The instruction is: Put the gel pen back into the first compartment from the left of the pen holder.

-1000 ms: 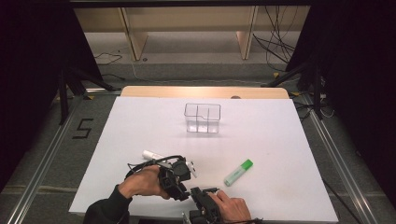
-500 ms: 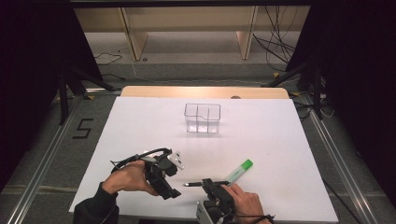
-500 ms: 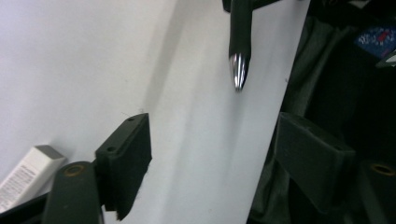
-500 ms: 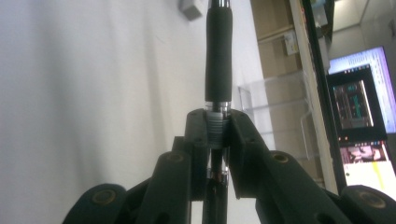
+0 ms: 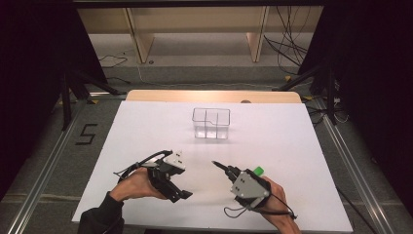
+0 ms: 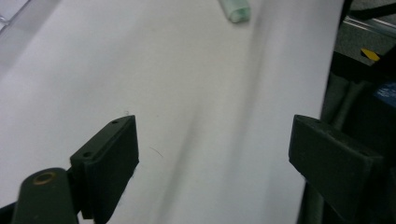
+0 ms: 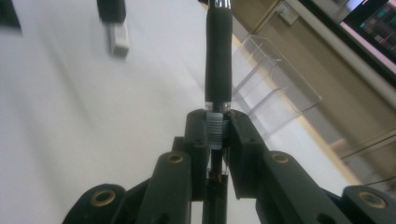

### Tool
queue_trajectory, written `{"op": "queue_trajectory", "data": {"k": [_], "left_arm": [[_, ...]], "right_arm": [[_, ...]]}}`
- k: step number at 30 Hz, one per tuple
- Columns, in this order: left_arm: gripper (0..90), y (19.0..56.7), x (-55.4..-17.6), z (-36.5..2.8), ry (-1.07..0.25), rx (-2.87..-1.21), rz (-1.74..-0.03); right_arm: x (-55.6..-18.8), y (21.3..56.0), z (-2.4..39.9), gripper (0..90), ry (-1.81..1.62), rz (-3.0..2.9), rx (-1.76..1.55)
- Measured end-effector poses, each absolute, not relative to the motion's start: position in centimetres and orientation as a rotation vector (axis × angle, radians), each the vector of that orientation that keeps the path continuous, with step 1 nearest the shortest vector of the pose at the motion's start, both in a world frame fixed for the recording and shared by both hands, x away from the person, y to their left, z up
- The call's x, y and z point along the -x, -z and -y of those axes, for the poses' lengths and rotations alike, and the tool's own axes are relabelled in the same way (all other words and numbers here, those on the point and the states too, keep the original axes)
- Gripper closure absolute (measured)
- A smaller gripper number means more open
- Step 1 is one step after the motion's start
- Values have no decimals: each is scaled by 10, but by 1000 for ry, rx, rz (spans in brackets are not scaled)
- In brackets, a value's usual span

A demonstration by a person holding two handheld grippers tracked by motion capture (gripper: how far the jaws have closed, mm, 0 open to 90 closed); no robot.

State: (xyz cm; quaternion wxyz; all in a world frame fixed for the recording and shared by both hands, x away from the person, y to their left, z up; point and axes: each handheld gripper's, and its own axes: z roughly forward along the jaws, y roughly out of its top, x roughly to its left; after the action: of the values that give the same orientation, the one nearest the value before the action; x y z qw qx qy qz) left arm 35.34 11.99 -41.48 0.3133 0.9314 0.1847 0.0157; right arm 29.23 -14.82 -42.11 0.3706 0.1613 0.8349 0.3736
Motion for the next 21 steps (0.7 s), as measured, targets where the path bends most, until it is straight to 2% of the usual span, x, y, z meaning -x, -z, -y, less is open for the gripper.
{"op": "queue_trajectory", "data": {"k": [10,15,18,21], "left_arm": [[146,430,-347,-123,-232,-2243,-551],[147,438,-339,-126,-304,-2097,-598],[147,442,-335,-127,-322,-2064,-613],[148,448,-330,-130,-285,-2002,-648]], "right_arm": [[-330,404,167,796,-1378,-2144,-780],[-348,397,172,795,-1454,-2093,-922],[-358,388,173,795,-1536,-2072,-977],[-369,380,170,795,-1548,-2044,-998]]}}
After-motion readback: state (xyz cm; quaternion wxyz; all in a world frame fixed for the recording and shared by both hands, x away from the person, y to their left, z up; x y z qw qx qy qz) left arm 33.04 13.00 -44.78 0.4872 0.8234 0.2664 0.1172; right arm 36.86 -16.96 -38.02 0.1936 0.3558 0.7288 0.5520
